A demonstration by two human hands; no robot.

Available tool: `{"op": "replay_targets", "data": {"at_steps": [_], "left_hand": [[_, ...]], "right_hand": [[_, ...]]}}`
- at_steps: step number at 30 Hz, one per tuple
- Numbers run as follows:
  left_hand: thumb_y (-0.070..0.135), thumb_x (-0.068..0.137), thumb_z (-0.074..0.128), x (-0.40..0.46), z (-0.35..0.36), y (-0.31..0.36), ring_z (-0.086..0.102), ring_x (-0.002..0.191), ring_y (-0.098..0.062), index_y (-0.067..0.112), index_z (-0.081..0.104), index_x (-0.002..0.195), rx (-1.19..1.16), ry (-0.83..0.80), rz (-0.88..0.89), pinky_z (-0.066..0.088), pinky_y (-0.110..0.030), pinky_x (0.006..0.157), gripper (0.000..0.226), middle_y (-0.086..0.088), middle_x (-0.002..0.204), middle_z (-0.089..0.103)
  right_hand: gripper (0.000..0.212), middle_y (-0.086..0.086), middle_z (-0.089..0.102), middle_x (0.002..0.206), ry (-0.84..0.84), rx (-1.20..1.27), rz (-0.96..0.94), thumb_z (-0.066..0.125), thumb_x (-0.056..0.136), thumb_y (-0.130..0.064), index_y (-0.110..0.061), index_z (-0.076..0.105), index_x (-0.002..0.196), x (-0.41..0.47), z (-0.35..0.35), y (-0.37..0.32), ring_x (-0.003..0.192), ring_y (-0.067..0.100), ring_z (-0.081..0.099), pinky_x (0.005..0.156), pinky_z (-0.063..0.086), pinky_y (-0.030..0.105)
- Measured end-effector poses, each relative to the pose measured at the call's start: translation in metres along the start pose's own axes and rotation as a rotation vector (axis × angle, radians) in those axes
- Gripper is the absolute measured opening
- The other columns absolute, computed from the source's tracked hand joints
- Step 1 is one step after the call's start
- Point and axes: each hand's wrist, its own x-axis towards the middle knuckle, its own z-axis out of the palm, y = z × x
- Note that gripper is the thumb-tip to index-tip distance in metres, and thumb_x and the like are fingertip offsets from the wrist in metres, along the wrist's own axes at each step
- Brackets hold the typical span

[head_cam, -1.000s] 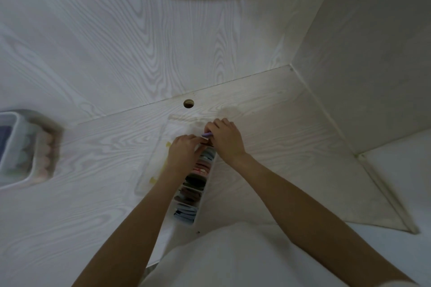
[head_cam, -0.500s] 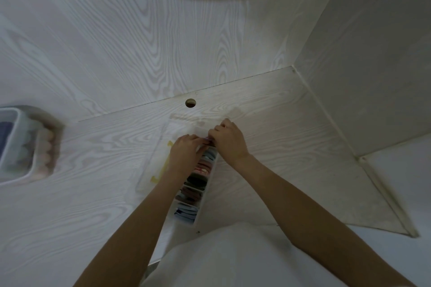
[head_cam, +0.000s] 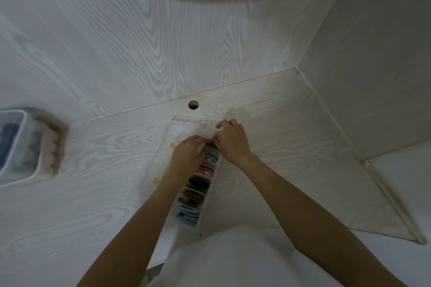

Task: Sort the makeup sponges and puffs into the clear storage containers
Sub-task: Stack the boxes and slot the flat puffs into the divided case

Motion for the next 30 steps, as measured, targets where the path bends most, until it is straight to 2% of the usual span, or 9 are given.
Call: {"op": "replay_targets", "data": {"at_steps": [4, 7, 10, 12, 14, 18, 22, 26, 30], "left_hand": [[0.018, 0.089, 0.056, -0.004, -0.024, -0.010, 0.054, 0.098, -0.011, 0.016, 0.067, 0.108, -0.090, 0.114, -0.123, 0.033, -0.020, 0.089, 0.022, -0.002, 0.110, 0.066], [0.015, 0.089, 0.059, -0.016, -0.043, -0.040, 0.052, 0.109, -0.023, 0.016, 0.063, 0.115, -0.034, 0.210, -0.260, 0.033, -0.026, 0.094, 0.027, -0.006, 0.118, 0.062], [0.025, 0.089, 0.060, -0.031, -0.052, -0.076, 0.044, 0.120, -0.035, 0.015, 0.051, 0.130, 0.094, 0.119, -0.527, 0.034, -0.040, 0.101, 0.043, -0.015, 0.130, 0.053], [0.036, 0.090, 0.057, -0.039, -0.052, -0.090, 0.042, 0.123, -0.037, 0.015, 0.042, 0.137, 0.095, 0.009, -0.733, 0.034, -0.046, 0.103, 0.054, -0.018, 0.135, 0.048], [0.042, 0.090, 0.053, -0.045, -0.051, -0.094, 0.046, 0.120, -0.035, 0.014, 0.039, 0.139, 0.056, -0.061, -0.818, 0.038, -0.045, 0.100, 0.058, -0.016, 0.132, 0.050], [0.042, 0.094, 0.047, -0.048, -0.053, -0.085, 0.056, 0.112, -0.026, 0.014, 0.045, 0.134, -0.006, -0.078, -0.808, 0.042, -0.036, 0.091, 0.048, -0.009, 0.126, 0.057], [0.038, 0.095, 0.046, -0.044, -0.054, -0.074, 0.057, 0.109, -0.027, 0.015, 0.055, 0.124, 0.012, -0.100, -0.790, 0.043, -0.033, 0.088, 0.038, -0.008, 0.122, 0.062], [0.031, 0.094, 0.051, -0.042, -0.058, -0.062, 0.059, 0.108, -0.024, 0.012, 0.056, 0.121, 0.021, -0.011, -0.780, 0.043, -0.031, 0.085, 0.034, -0.005, 0.121, 0.063], [0.028, 0.093, 0.053, -0.041, -0.066, -0.054, 0.061, 0.102, -0.021, 0.013, 0.058, 0.119, 0.054, 0.088, -0.730, 0.041, -0.028, 0.078, 0.031, -0.002, 0.120, 0.064]], "right_hand": [[0.028, 0.004, 0.050, 0.133, -0.001, 0.189, 0.027, 0.050, 0.094, -0.026, -0.014, 0.066, 0.114, -0.013, 0.001, 0.009, 0.122, 0.023, 0.040, 0.097, 0.033, 0.033], [0.032, 0.004, 0.046, 0.139, -0.071, 0.353, 0.002, 0.050, 0.095, -0.025, -0.020, 0.057, 0.126, -0.023, 0.004, 0.017, 0.125, 0.023, 0.039, 0.102, 0.035, 0.035], [0.039, 0.002, 0.037, 0.146, -0.144, 0.338, -0.072, 0.046, 0.096, -0.027, -0.027, 0.047, 0.135, -0.029, 0.007, 0.019, 0.129, 0.022, 0.034, 0.104, 0.035, 0.037], [0.034, 0.001, 0.037, 0.147, -0.119, 0.277, -0.071, 0.046, 0.096, -0.028, -0.023, 0.053, 0.129, -0.029, 0.009, 0.019, 0.130, 0.021, 0.034, 0.102, 0.039, 0.040], [0.030, 0.001, 0.039, 0.145, -0.077, 0.215, -0.020, 0.047, 0.095, -0.031, -0.016, 0.061, 0.117, -0.027, 0.009, 0.018, 0.129, 0.021, 0.034, 0.096, 0.044, 0.039], [0.025, 0.009, 0.041, 0.141, -0.007, 0.179, -0.096, 0.052, 0.093, -0.026, -0.011, 0.061, 0.111, -0.018, 0.007, 0.012, 0.126, 0.027, 0.037, 0.095, 0.043, 0.039], [0.019, 0.011, 0.050, 0.134, 0.061, 0.140, -0.177, 0.056, 0.090, -0.023, -0.010, 0.069, 0.090, 0.001, 0.008, -0.005, 0.124, 0.031, 0.042, 0.091, 0.043, 0.043], [0.025, 0.003, 0.045, 0.140, 0.005, 0.056, -0.164, 0.053, 0.092, -0.028, -0.013, 0.072, 0.098, 0.017, 0.006, -0.013, 0.129, 0.023, 0.034, 0.100, 0.033, 0.037], [0.029, 0.002, 0.047, 0.138, -0.012, -0.058, -0.181, 0.053, 0.092, -0.031, -0.012, 0.072, 0.101, 0.011, -0.003, -0.001, 0.129, 0.022, 0.034, 0.100, 0.030, 0.035]]}}
